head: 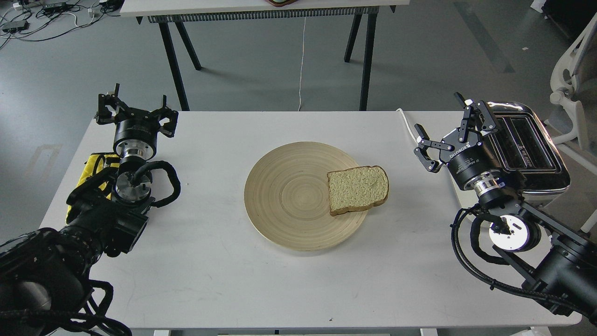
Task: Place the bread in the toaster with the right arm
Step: 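Move the right gripper from beside the toaster toward the bread slice on the plate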
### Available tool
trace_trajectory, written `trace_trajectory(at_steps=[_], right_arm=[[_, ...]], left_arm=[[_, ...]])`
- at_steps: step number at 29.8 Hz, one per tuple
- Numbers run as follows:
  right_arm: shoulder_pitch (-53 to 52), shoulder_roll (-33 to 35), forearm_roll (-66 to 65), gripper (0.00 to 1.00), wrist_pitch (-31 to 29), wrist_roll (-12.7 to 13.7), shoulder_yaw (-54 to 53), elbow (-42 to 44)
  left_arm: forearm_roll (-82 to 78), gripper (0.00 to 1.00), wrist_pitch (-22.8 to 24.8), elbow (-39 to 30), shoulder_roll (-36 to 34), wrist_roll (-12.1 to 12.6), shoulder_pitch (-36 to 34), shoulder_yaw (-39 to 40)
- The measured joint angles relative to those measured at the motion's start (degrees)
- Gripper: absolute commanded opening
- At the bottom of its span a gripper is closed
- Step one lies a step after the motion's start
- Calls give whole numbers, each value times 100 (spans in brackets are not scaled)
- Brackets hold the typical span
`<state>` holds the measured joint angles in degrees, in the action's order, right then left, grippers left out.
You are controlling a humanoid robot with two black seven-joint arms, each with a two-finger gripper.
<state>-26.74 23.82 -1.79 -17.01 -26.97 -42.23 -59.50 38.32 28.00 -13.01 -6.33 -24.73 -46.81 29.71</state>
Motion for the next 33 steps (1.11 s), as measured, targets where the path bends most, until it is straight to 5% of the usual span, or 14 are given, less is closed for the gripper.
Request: trace_trajectory(at_steps=[11, 21, 27, 33], right_arm=[[-35, 0, -108, 100, 219, -9, 152, -29], [-248, 14, -2053, 100, 2631, 17, 456, -501], [-285, 33, -4125, 99, 4088, 619, 956, -645], [-265, 30, -5314, 98, 4491, 1100, 1626, -393]], left_arm=[[0, 100, 0, -2, 0, 7, -1, 0], [0, 100, 0, -3, 0, 0, -1, 0], [0, 100, 0, -3, 0, -1, 2, 0], [0, 100, 0, -3, 0, 1, 3, 0]])
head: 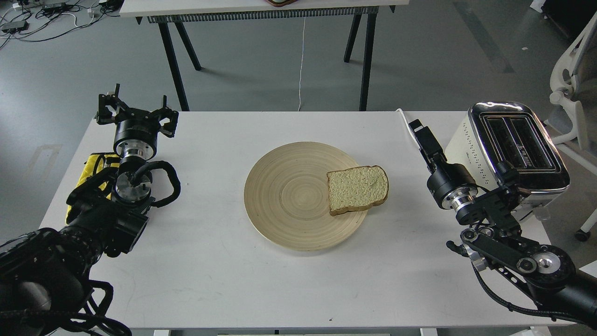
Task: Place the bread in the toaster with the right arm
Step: 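Move the right gripper from beside the toaster toward the bread slice on the plate, then close the right gripper on the edge of the bread slice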
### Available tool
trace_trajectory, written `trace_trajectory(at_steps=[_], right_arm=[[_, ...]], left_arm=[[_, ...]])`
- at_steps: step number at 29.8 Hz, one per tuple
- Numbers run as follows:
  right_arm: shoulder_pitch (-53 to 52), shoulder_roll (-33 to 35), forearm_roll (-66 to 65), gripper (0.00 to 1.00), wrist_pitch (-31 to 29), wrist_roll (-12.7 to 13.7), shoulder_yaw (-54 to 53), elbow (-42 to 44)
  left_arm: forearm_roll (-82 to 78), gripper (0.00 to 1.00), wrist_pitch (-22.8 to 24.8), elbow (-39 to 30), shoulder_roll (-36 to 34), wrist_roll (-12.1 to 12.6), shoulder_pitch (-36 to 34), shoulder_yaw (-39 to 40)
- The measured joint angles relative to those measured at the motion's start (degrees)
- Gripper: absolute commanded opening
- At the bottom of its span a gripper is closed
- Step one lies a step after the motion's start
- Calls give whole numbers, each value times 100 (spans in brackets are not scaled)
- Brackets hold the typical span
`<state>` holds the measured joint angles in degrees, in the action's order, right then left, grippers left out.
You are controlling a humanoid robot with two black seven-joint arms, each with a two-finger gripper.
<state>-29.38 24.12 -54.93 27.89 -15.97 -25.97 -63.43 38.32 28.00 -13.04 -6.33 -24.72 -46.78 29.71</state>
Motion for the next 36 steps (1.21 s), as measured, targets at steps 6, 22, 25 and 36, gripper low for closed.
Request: trace_trajectory(at_steps=[6, 22, 25, 36], right_arm=[[-55, -362, -85, 97, 11, 74, 678, 597], [-68, -926, -88, 39, 11, 28, 1174, 830], [-65, -900, -88, 29, 11, 26, 1180, 839], [-68, -874, -75, 0, 11, 20, 1141, 862]], left_arm=[[0, 100, 0, -1, 0, 0, 0, 0], [0, 100, 0, -2, 0, 2, -1, 0], [0, 100, 0, -3, 0, 1, -2, 0], [0, 100, 0, -1, 0, 0, -2, 0]])
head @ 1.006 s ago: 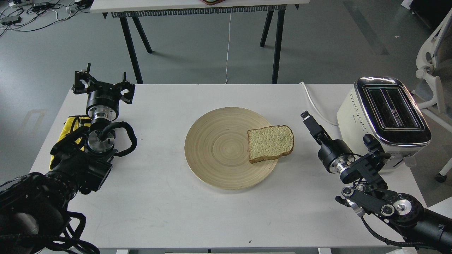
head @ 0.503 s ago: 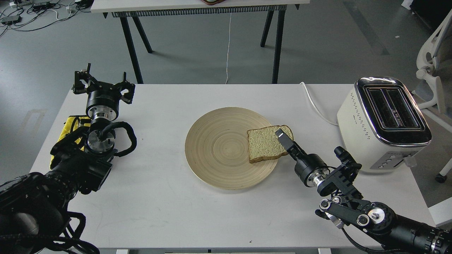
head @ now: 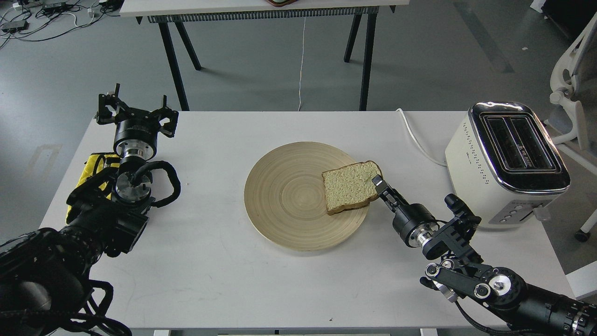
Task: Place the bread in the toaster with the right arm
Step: 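Close the right gripper on the edge of the bread slice, then lift the bread slice with the right gripper up and over the toaster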
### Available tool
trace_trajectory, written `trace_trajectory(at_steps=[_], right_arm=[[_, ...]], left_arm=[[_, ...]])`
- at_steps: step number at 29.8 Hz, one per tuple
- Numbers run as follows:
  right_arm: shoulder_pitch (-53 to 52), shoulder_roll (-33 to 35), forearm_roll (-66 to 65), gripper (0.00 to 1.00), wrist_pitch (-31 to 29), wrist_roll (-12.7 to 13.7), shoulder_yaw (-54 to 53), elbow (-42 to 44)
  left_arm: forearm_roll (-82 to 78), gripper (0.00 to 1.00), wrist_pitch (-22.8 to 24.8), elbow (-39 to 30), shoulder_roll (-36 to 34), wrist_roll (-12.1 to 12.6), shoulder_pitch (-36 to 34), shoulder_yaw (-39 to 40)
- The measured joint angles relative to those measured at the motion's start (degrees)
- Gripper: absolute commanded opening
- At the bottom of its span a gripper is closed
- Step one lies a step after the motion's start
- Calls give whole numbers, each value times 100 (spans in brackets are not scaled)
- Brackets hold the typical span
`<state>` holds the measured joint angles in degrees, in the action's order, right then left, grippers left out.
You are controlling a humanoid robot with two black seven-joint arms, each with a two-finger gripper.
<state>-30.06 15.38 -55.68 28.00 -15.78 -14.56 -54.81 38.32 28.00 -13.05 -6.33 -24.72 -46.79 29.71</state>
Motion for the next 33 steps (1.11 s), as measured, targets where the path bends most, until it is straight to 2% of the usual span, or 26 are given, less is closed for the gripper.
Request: trace_trajectory(at_steps=[8, 13, 22, 33], right_arm=[[-109, 55, 44, 0, -2, -67, -354, -221], [-525, 708, 61, 0, -1, -31, -773, -745], [-1612, 2538, 61, 0, -1, 80, -760, -1206], [-1680, 5497, -733, 0, -84, 10, -717, -2237]], left_arm=[[0, 100, 0, 3, 0, 0, 0, 0], [0, 100, 0, 0, 0, 0, 0, 0], [0, 100, 0, 1, 0, 3, -1, 0], [0, 100, 0, 0, 0, 0, 0, 0]])
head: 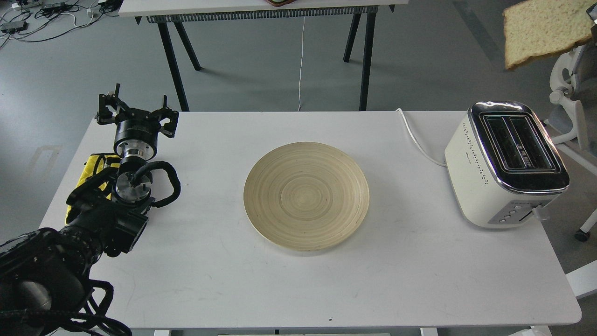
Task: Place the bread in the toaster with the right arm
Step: 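Lift the bread slice with the right gripper up and over the toaster, then lower the bread slice into the toaster slot and release it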
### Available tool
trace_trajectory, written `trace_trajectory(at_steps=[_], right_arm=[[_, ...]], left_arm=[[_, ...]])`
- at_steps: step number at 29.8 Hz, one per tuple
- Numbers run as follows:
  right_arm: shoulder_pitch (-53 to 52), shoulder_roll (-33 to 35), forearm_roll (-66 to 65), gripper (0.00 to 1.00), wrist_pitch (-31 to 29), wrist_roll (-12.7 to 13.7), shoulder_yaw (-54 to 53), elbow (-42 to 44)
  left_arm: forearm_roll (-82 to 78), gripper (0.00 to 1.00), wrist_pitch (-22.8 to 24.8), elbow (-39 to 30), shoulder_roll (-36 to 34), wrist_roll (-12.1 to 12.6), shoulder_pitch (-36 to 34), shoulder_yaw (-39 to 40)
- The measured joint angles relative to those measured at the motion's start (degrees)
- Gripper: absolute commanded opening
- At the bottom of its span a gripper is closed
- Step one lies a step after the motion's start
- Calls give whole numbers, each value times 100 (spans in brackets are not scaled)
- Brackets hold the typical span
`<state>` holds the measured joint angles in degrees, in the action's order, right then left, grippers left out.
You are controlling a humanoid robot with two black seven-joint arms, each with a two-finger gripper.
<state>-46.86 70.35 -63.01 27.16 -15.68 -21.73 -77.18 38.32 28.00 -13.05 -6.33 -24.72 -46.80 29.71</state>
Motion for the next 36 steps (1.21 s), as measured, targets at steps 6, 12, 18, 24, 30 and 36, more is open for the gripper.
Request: trace_trajectory(at_steps=[6, 12, 18, 24, 30, 36], right_arm=[[128, 439, -285, 0, -100, -78, 368, -81], [143, 173, -301, 0, -67, -86, 911, -59], [145, -38, -302, 0, -53, -86, 1202, -27], [151, -56, -302, 0, -56, -86, 1446, 2], [155, -56, -302, 0, -61, -85, 1566, 101], [250, -63, -302, 0, -62, -84, 1574, 131]], left_arm=[[0, 100, 0, 0, 0, 0, 0, 0], [0, 100, 0, 0, 0, 0, 0, 0], [0, 100, 0, -2, 0, 0, 0, 0], [0, 100, 0, 1, 0, 0, 0, 0], [0, 100, 0, 0, 0, 0, 0, 0], [0, 100, 0, 1, 0, -1, 1, 0]])
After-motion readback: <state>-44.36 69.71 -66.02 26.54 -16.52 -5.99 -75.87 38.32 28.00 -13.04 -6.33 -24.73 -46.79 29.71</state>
